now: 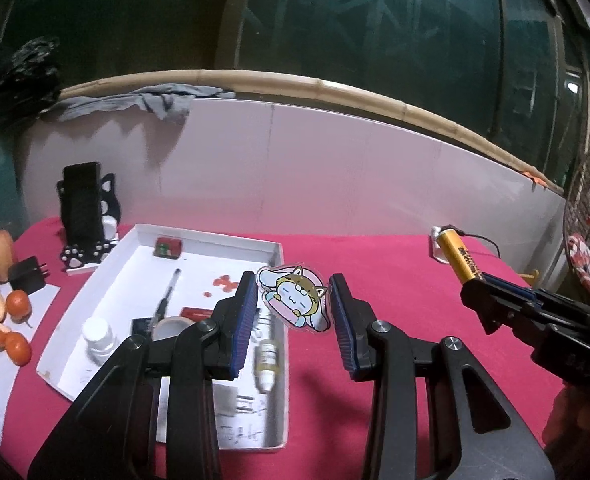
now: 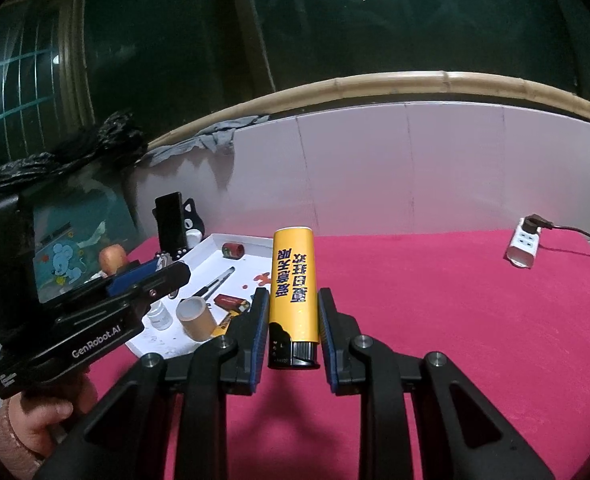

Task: Organize rigid objects
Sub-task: 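Carry the sticker and yellow lighter over the white tray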

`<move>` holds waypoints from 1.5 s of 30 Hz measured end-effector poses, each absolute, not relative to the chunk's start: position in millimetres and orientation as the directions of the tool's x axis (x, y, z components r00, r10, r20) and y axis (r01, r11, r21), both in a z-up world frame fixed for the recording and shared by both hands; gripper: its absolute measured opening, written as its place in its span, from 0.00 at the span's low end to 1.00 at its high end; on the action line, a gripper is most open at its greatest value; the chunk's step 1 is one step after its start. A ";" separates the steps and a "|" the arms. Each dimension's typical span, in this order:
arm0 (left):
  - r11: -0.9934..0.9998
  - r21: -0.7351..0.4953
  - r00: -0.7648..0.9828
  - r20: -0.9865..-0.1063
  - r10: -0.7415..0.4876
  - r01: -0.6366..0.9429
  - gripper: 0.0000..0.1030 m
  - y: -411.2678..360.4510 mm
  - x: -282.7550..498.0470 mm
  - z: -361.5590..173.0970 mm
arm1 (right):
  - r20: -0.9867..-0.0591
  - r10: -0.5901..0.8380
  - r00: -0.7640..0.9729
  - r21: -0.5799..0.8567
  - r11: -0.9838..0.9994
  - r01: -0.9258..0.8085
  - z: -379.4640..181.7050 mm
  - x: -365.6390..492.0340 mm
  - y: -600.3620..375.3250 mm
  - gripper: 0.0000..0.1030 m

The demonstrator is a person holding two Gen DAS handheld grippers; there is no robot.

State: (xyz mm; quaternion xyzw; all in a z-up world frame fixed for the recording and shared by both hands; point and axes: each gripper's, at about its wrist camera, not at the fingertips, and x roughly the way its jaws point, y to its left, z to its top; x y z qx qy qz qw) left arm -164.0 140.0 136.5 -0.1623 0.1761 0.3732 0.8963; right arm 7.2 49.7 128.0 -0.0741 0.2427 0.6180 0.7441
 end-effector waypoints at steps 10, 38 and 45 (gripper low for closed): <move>0.562 -0.177 0.577 -0.432 0.693 -0.808 0.35 176.9 -211.7 137.7 | -0.444 0.893 0.076 0.146 0.156 -0.977 141.3 -19.3 76.0 0.22; 0.450 -0.115 0.445 -0.487 0.752 -0.885 0.35 257.2 -245.4 121.2 | -0.527 0.849 -0.033 0.178 0.073 -0.981 133.1 -52.7 168.2 0.22; 0.452 -0.086 0.429 -0.508 0.747 -0.888 0.35 271.5 -240.1 116.9 | -0.535 0.844 -0.033 0.193 0.085 -0.977 128.0 -52.1 176.4 0.22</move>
